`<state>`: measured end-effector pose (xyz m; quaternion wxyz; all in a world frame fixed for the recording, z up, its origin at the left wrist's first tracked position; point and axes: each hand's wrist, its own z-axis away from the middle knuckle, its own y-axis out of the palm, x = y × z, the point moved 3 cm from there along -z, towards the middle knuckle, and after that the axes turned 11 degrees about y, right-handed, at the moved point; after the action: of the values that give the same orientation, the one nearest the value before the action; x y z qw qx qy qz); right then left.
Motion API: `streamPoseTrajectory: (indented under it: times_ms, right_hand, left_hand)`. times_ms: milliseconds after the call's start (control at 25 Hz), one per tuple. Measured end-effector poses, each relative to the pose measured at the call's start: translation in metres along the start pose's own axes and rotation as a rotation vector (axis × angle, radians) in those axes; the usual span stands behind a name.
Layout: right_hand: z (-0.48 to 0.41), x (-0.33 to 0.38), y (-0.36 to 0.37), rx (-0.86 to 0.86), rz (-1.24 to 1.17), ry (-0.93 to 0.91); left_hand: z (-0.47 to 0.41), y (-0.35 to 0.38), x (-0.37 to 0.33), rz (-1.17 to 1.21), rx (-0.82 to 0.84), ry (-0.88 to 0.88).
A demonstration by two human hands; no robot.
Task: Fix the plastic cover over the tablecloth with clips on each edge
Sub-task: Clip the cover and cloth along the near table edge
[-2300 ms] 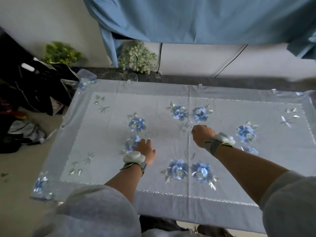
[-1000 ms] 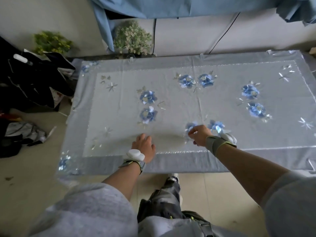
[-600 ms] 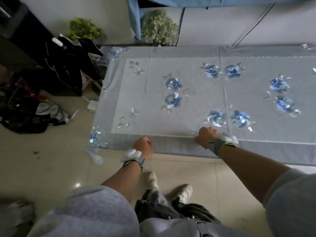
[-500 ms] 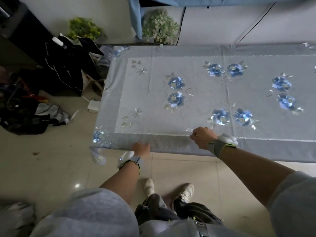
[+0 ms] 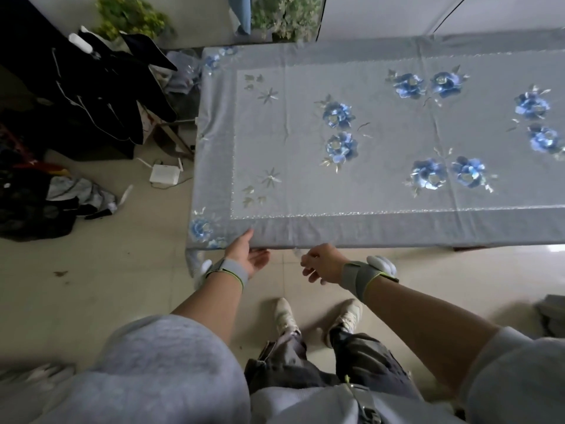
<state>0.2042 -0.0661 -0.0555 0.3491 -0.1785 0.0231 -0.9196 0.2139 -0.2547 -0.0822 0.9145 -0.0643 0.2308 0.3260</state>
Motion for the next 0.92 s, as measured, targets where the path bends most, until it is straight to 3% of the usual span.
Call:
streamPoseTrajectory:
  times_ms: [160, 360, 520, 920]
  right_hand:
    - [-0.014, 0.002, 0.033, 0.018, -0.097, 0.136]
    - [-0.035, 0.006, 0.059, -0.057, -0.408, 0.268]
    - [-0.043, 0.011, 0.074, -0.098, -0.551, 0.261]
    - [-0.033, 0.009, 0.077, -0.150, -0.631, 0.110]
  left_hand:
    - [-0.011, -0.013, -0.005, 0.069, 0.022, 0.001]
    - [-0.021, -0.019, -0.002, 0.062, 0.088, 0.029]
    - [-0.026, -0.023, 0.001, 0.024, 0.114, 0.047]
    - [-0.026, -0.027, 0.001, -0.024, 0.113, 0.058]
